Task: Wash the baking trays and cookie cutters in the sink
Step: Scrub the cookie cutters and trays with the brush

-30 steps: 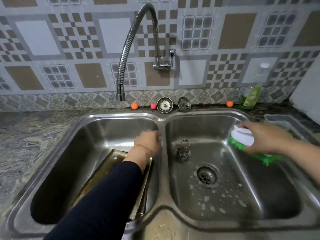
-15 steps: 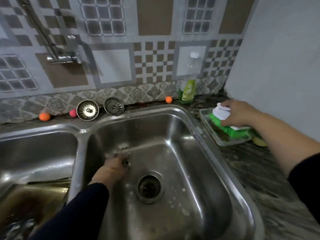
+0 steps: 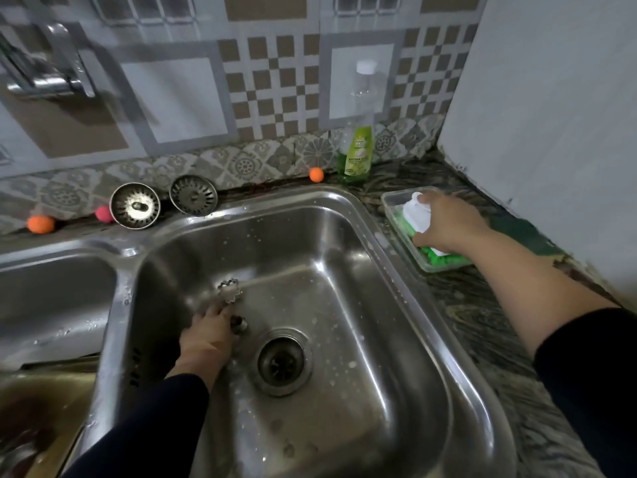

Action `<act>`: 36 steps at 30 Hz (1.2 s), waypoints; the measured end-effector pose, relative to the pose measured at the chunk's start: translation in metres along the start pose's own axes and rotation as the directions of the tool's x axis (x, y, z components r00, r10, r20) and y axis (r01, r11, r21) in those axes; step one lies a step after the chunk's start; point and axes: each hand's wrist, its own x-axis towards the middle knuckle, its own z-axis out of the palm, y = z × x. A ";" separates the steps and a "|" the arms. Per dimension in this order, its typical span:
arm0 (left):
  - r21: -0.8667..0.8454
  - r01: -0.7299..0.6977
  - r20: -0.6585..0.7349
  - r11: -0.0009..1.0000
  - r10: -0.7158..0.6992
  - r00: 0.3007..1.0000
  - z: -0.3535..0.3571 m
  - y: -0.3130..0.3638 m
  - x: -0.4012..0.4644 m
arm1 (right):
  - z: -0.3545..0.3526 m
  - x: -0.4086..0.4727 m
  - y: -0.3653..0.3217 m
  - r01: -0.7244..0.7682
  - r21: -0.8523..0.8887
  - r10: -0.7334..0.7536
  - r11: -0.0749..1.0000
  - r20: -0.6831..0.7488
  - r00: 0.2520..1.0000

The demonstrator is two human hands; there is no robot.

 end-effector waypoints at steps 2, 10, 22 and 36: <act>0.013 -0.003 -0.019 1.000 0.003 1.000 0.004 0.001 -0.010 | -0.003 -0.001 -0.002 -0.023 -0.017 0.023 1.000 -0.012 1.000; -0.373 -0.011 -0.117 0.928 -0.035 0.992 -0.001 0.003 -0.043 | -0.035 -0.025 -0.062 0.116 0.024 -0.112 0.993 -0.144 0.983; -0.999 -0.015 -0.007 0.046 0.171 0.985 -0.075 0.039 -0.100 | 0.043 -0.138 -0.198 0.364 0.346 -0.343 0.865 -0.123 0.931; -0.979 0.058 0.031 -0.193 0.144 0.989 -0.095 -0.001 -0.122 | 0.052 -0.181 -0.201 0.300 0.408 -0.302 0.862 -0.062 0.951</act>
